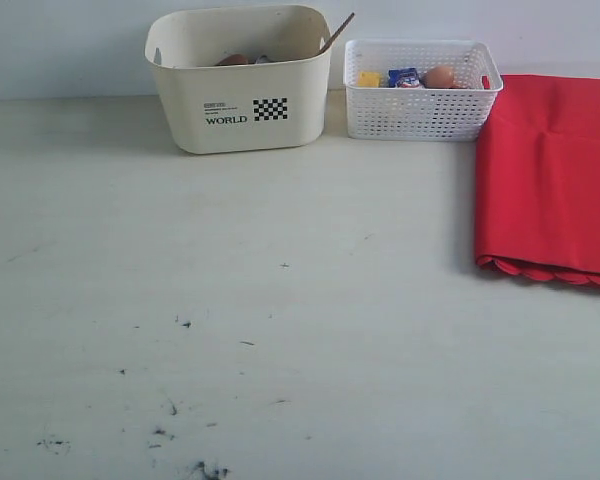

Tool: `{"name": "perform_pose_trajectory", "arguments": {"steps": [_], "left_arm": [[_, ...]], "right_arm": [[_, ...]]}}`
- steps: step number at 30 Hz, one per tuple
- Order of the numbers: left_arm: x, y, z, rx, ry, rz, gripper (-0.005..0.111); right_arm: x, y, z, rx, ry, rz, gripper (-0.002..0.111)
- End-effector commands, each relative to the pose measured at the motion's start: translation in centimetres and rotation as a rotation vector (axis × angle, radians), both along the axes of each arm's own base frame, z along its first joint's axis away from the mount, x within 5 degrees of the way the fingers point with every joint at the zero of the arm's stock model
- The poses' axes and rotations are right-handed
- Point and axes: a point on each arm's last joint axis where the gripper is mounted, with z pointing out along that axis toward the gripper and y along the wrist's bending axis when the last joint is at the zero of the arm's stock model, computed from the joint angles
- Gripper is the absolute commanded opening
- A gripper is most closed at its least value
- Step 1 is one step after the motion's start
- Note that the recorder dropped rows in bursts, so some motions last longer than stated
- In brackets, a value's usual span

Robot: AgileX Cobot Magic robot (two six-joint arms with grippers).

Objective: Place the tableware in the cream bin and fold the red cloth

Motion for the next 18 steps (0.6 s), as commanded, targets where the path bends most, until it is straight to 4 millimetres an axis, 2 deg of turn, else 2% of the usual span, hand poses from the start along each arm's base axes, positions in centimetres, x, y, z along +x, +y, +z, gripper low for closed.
{"name": "perform_pose_trajectory", "arguments": {"steps": [1, 18], "left_arm": [[-0.04, 0.0, -0.01, 0.001, -0.007, 0.001, 0.002], [-0.04, 0.0, -0.01, 0.001, -0.007, 0.001, 0.002]], "right_arm": [[-0.12, 0.07, -0.68, 0.003, 0.068, 0.005, 0.0], [-0.13, -0.26, -0.83, 0.023, 0.085, -0.033, 0.0]]}}
